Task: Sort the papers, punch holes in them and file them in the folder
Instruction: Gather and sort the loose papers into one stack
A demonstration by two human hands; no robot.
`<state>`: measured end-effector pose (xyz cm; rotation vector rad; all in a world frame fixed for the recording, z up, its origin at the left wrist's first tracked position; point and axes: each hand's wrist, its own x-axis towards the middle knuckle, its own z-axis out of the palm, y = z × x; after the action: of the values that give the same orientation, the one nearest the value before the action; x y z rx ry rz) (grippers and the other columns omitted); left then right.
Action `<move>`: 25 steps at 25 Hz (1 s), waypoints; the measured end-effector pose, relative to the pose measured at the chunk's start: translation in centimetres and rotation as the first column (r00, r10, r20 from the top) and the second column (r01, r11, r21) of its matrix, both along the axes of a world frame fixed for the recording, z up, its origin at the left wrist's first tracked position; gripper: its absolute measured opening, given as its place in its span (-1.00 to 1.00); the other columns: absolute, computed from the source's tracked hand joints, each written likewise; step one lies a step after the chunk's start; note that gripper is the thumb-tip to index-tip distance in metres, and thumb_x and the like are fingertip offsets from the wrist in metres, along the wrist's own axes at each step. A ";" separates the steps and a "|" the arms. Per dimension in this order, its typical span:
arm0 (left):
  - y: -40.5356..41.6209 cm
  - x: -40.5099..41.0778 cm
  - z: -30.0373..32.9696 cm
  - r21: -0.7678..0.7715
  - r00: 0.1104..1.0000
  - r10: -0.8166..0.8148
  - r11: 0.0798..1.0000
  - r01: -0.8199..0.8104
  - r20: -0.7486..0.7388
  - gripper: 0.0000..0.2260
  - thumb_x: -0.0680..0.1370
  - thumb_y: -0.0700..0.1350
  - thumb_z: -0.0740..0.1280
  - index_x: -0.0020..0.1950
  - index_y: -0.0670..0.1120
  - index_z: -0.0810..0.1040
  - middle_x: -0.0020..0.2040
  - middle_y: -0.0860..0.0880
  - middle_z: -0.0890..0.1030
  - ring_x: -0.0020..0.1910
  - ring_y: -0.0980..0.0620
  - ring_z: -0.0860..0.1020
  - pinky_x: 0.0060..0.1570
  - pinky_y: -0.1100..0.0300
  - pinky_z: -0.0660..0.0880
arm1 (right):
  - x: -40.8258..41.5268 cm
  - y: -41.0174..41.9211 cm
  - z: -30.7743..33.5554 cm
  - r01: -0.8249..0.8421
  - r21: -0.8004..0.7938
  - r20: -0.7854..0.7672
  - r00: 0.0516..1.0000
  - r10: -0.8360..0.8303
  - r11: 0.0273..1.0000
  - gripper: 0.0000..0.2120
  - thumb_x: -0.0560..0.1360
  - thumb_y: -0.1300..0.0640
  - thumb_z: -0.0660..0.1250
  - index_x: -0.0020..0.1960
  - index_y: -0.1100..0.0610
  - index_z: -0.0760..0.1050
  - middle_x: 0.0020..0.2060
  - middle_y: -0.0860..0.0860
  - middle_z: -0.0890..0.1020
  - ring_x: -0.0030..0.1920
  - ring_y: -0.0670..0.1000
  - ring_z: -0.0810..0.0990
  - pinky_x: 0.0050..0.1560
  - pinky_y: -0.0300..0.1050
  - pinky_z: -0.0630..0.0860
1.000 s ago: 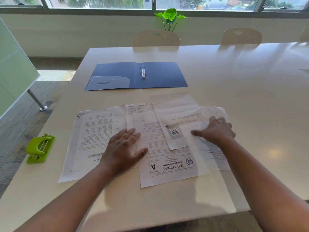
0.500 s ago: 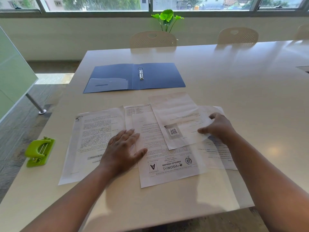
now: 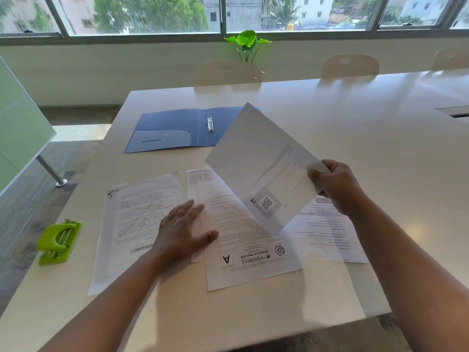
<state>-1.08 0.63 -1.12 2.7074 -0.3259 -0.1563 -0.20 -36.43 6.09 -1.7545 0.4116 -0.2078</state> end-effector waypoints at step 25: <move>-4.8 4.1 18.9 -0.125 0.916 -0.066 0.984 0.125 0.395 -0.79 0.63 0.02 0.32 -0.15 -0.03 0.58 -0.29 0.05 0.61 -0.20 -0.07 0.56 -0.09 -0.02 0.56 | 0.8 4.0 5.7 0.270 -0.386 0.477 0.877 -0.059 0.882 -0.33 0.43 0.07 0.54 0.49 0.06 0.40 0.48 0.00 0.44 0.41 0.02 0.48 0.40 0.09 0.47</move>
<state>3.02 -4.15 17.82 2.5602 -0.5625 0.3733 0.64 -32.42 11.75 -2.0367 0.1774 -0.8838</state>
